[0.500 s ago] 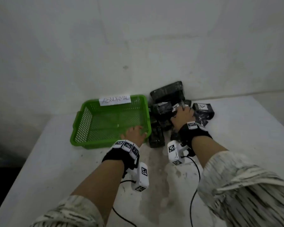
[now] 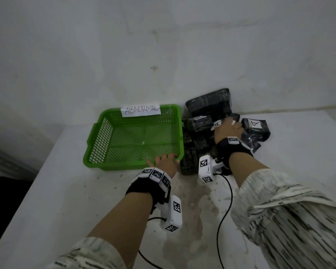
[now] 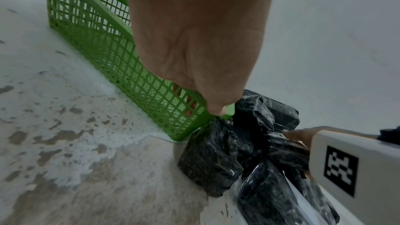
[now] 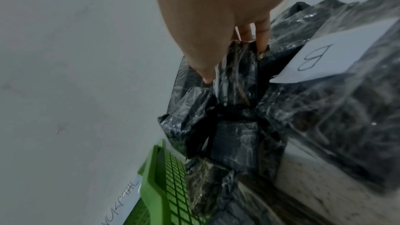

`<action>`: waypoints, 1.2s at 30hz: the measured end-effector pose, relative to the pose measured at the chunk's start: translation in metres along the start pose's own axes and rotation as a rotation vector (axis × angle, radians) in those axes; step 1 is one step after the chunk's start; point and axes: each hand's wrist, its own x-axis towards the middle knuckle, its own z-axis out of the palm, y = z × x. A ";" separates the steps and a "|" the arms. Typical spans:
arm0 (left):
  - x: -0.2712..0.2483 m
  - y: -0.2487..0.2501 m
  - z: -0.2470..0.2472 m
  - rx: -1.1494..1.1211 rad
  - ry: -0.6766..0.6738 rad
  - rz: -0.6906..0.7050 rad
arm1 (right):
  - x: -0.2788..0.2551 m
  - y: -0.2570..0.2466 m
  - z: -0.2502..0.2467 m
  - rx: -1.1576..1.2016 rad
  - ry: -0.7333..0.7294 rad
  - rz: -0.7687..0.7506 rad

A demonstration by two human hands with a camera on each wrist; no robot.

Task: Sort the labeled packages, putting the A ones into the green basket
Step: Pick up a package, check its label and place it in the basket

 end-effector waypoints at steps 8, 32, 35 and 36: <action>0.005 -0.002 0.000 -0.006 -0.039 0.013 | 0.005 -0.003 -0.013 0.327 -0.128 0.305; 0.004 -0.006 -0.057 -1.076 -0.030 0.205 | -0.072 -0.007 -0.019 1.100 -0.608 0.109; 0.000 -0.013 -0.058 -1.137 -0.124 0.195 | -0.075 -0.015 -0.013 0.975 -0.581 0.078; -0.002 -0.013 -0.058 -1.162 -0.132 0.199 | -0.077 -0.017 -0.009 0.933 -0.572 0.069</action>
